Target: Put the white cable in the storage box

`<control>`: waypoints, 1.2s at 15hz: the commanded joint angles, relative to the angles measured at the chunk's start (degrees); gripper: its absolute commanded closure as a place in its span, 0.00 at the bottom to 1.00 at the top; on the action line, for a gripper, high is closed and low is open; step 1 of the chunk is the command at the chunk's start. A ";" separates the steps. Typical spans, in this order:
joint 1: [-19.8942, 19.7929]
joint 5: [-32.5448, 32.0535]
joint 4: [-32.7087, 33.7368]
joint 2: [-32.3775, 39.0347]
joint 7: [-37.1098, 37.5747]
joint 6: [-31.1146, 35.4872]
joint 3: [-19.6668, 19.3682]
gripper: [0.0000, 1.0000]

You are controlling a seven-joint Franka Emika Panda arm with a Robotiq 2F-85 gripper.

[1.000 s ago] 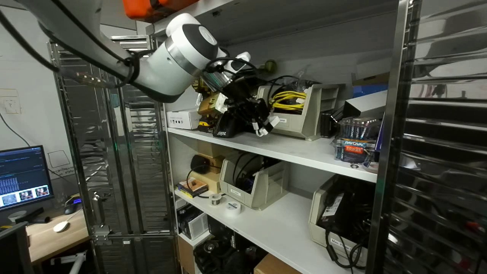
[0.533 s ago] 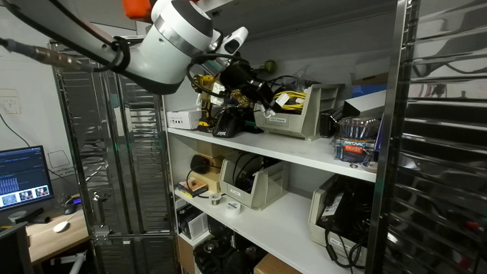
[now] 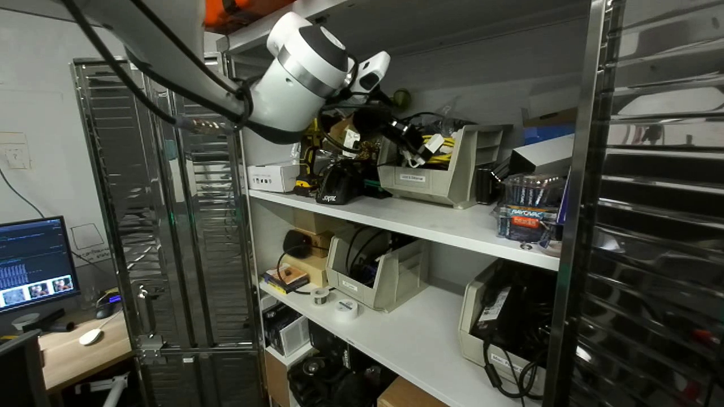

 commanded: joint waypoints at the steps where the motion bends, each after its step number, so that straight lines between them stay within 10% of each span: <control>1: 1.24 4.49 14.11 7.56 -1.49 -3.89 -0.53 0.89; 10: 4.08 9.50 37.46 21.42 -2.13 -11.77 -5.42 0.89; 12: 4.14 10.36 41.77 24.87 -3.78 -14.50 -6.13 0.45; 18: 2.87 12.00 46.30 26.79 -6.25 -16.68 -2.46 0.06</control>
